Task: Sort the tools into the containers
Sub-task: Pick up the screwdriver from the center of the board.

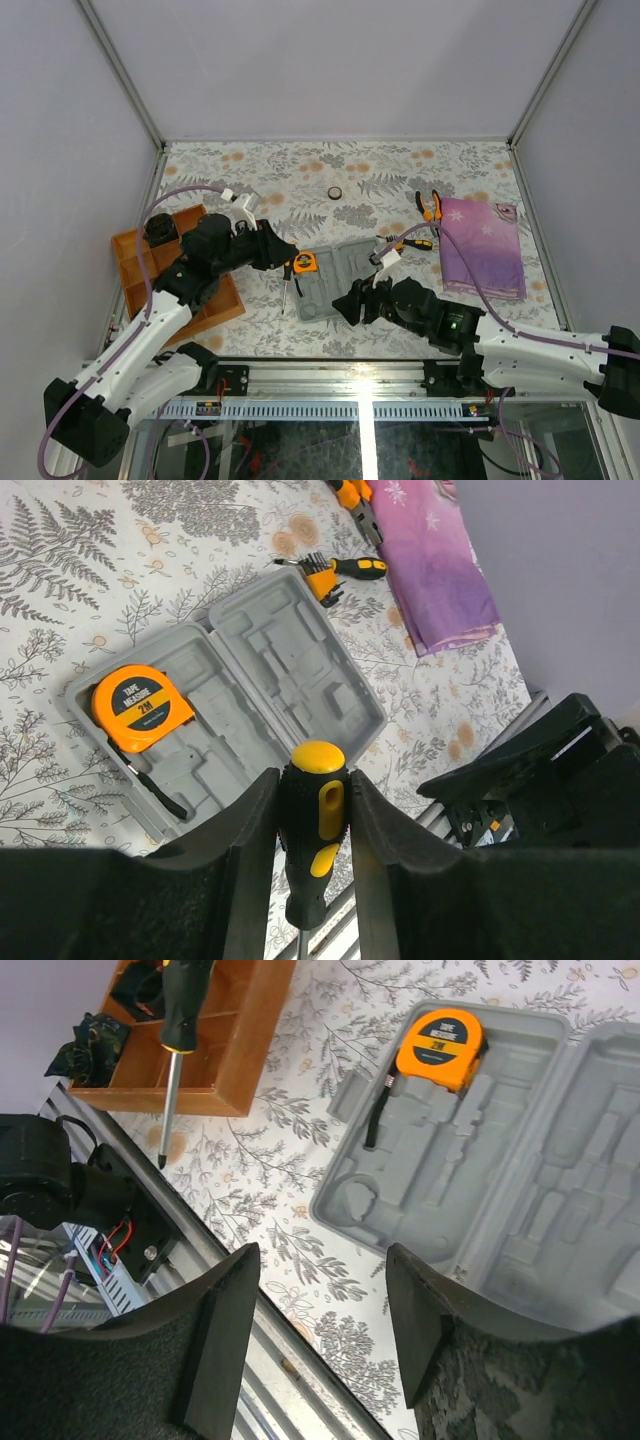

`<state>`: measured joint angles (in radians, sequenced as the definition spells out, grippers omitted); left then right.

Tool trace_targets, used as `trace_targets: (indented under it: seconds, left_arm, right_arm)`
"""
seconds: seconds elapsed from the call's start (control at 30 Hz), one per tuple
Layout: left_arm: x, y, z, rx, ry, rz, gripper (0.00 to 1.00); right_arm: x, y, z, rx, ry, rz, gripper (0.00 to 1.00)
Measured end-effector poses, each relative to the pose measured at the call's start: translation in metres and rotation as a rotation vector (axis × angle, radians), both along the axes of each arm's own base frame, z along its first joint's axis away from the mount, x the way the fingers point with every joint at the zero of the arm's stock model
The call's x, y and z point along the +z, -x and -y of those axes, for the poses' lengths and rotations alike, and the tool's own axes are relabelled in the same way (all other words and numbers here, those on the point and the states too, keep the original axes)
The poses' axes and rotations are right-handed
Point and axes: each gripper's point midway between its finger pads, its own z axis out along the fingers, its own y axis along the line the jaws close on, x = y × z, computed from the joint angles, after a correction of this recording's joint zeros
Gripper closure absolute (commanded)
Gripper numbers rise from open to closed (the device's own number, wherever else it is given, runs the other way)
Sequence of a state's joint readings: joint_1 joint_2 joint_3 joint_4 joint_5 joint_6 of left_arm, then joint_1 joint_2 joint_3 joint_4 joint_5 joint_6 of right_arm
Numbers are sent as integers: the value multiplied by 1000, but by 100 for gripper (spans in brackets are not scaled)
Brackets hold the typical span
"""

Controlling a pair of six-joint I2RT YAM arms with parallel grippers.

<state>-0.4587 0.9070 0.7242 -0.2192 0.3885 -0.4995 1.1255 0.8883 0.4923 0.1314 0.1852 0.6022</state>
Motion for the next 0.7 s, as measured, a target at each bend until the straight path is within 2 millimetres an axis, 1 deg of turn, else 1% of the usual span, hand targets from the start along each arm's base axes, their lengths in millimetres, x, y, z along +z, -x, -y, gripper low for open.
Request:
trace_targets:
  seconds: [0.17,0.23,0.37,0.47,0.57,0.7]
  left_arm:
    - [10,10,-2,-17,18,23,100]
    - [15,15,-4,-19,27,41,100]
    - [24,26,-6,-40,51,74,100]
    - [24,34,-7,-49,65,81,100]
    - [26,41,-9,-47,90,81,100]
    - [34,46,-10,-38,127,86,100]
  right_arm:
    - [14,21,-18,18,-9,55,40]
    - [22,35,-27,34,-20,72,41]
    - [40,72,-48,70,-55,105,41]
    - [46,88,-59,72,-65,107,39]
    - [52,90,-62,43,-95,96,37]
    - [66,82,-62,-8,-156,110,31]
